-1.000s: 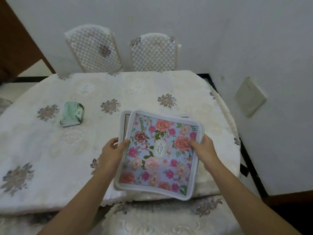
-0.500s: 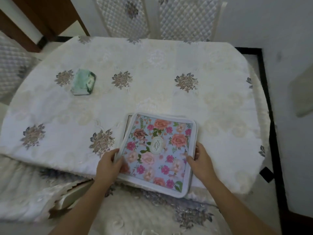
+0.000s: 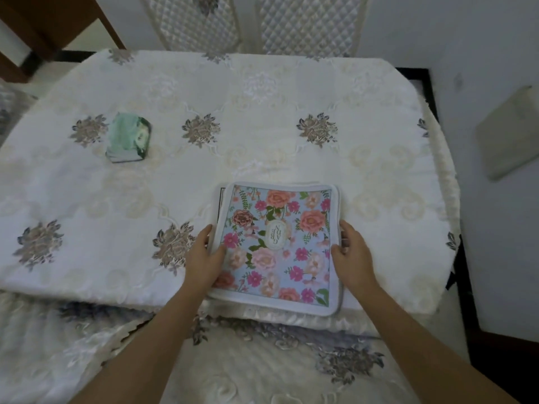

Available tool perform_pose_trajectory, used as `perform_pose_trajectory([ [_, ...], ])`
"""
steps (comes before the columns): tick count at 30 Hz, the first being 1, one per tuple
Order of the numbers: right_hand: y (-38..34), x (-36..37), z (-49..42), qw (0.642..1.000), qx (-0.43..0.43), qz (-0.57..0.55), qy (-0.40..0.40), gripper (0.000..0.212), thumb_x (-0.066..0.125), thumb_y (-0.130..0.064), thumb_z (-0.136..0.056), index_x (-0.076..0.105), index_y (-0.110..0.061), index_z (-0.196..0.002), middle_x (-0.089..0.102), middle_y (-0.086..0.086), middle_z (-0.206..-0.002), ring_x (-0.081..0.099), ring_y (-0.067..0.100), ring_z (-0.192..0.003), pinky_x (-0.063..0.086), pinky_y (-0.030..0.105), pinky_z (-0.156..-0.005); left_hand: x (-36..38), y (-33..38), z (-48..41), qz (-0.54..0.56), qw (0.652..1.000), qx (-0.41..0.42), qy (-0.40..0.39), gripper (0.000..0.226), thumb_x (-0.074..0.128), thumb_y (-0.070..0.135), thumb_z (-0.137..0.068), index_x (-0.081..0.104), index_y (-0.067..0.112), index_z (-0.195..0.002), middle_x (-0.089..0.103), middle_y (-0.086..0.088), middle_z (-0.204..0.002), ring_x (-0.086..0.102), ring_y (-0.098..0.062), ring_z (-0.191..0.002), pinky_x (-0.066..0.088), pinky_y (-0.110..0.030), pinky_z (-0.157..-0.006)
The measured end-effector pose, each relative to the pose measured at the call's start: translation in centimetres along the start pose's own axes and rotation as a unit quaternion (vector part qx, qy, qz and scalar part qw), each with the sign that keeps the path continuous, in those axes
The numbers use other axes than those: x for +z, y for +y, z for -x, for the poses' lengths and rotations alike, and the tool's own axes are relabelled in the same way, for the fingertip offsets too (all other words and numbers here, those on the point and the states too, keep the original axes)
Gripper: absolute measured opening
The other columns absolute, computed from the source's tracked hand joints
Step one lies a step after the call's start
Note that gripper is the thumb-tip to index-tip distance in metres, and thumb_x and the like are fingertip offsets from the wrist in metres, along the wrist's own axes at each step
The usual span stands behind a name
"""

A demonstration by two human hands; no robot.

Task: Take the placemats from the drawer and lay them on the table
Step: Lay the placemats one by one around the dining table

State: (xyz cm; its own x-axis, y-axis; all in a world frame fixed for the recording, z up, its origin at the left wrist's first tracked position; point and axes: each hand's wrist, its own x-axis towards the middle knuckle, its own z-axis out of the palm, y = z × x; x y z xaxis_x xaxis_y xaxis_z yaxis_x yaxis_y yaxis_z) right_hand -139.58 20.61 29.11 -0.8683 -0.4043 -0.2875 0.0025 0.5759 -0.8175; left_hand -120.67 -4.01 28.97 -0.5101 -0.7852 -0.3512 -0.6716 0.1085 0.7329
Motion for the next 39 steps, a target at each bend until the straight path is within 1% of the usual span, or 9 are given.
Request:
perform_pose_trajectory([
  [4,-2.0,0.8,-1.4,1.0,-0.03,-0.004,0.005,0.05,0.05,0.0,-0.093,0.052,-0.025,-0.136,0.061,-0.003,-0.116,0.06,-0.004,-0.092,0.049,0.007,-0.069,-0.4,0.2,-2.1,0.012,1.0,0.017,-0.005,0.057,0.063,0.024,-0.094,0.043,0.026,-0.148,0.064,-0.006,-0.126,0.065,-0.026,-0.106,0.056,-0.051,-0.09],
  [8,-1.6,1.8,-2.1,0.999,-0.01,0.03,-0.01,0.052,0.053,-0.005,-0.093,0.047,-0.029,-0.139,0.062,-0.005,-0.117,0.062,0.011,-0.098,0.05,0.015,-0.074,-1.2,-0.3,-3.1,-0.032,0.997,0.073,-0.021,0.042,0.065,0.026,-0.093,0.056,0.023,-0.134,0.064,0.006,-0.113,0.064,-0.017,-0.096,0.054,-0.036,-0.081],
  [11,-0.3,2.1,-0.9,0.998,0.004,0.07,0.003,0.051,0.056,-0.007,-0.091,0.049,-0.033,-0.135,0.058,0.002,-0.112,0.062,0.01,-0.089,0.056,0.024,-0.075,-1.7,-1.8,-3.3,-0.093,0.989,0.112,-0.031,0.043,0.068,0.024,-0.09,0.057,0.02,-0.131,0.061,0.003,-0.112,0.06,-0.021,-0.101,0.052,-0.039,-0.085],
  [13,0.1,2.4,0.5,0.997,0.004,0.079,0.025,0.052,0.056,-0.003,-0.09,0.05,-0.028,-0.136,0.052,0.002,-0.109,0.055,0.003,-0.084,0.048,0.009,-0.068,-1.9,-2.7,-3.3,-0.122,0.984,0.122,-0.034,0.054,0.069,0.026,-0.09,0.051,0.016,-0.14,0.058,-0.005,-0.12,0.057,-0.023,-0.107,0.051,-0.041,-0.09],
  [15,0.0,2.8,1.4,0.997,0.011,0.066,0.038,0.053,0.058,-0.003,-0.09,0.048,-0.022,-0.139,0.049,-0.001,-0.107,0.054,0.007,-0.089,0.041,0.005,-0.068,-2.1,-2.6,-3.2,-0.144,0.981,0.129,-0.036,0.059,0.068,0.028,-0.091,0.047,0.014,-0.144,0.053,-0.009,-0.129,0.055,-0.025,-0.112,0.049,-0.04,-0.091],
  [20,-0.5,3.6,1.7,0.997,0.034,0.044,0.056,0.056,0.06,-0.007,-0.091,0.044,-0.016,-0.144,0.051,-0.005,-0.113,0.054,0.012,-0.102,0.051,0.03,-0.089,-2.1,-2.5,-3.7,-0.115,0.984,0.128,-0.037,0.051,0.068,0.029,-0.089,0.055,0.019,-0.137,0.06,-0.001,-0.121,0.06,-0.021,-0.106,0.053,-0.042,-0.09],
  [25,-0.9,4.2,0.9,0.995,-0.006,0.084,0.048,0.061,0.065,-0.011,-0.088,0.043,-0.012,-0.145,0.056,-0.001,-0.12,0.054,0.019,-0.11,0.046,0.03,-0.091,-2.9,-2.6,-4.4,-0.041,0.993,0.107,-0.035,0.046,0.07,0.027,-0.09,0.057,0.023,-0.134,0.067,0.006,-0.113,0.065,-0.014,-0.098,0.055,-0.037,-0.083],
  [30,-0.8,4.2,0.4,0.995,0.007,0.09,0.051,0.059,0.066,-0.014,-0.088,0.043,-0.014,-0.143,0.053,0.007,-0.13,0.053,0.021,-0.117,0.047,0.037,-0.098,-3.2,-3.1,-4.9,-0.073,0.987,0.137,-0.047,0.05,0.072,0.031,-0.089,0.055,0.021,-0.134,0.06,0.005,-0.116,0.062,-0.019,-0.104,0.054,-0.045,-0.091],
  [39,-0.3,4.7,0.6,0.995,0.03,0.082,0.051,0.059,0.068,-0.02,-0.087,0.047,-0.015,-0.142,0.054,0.006,-0.125,0.056,0.021,-0.112,0.052,0.044,-0.096,-2.5,-3.0,-4.2,-0.104,0.986,0.126,-0.023,0.06,0.071,0.03,-0.089,0.049,0.016,-0.143,0.053,-0.006,-0.122,0.055,-0.021,-0.106,0.048,-0.035,-0.089],
])
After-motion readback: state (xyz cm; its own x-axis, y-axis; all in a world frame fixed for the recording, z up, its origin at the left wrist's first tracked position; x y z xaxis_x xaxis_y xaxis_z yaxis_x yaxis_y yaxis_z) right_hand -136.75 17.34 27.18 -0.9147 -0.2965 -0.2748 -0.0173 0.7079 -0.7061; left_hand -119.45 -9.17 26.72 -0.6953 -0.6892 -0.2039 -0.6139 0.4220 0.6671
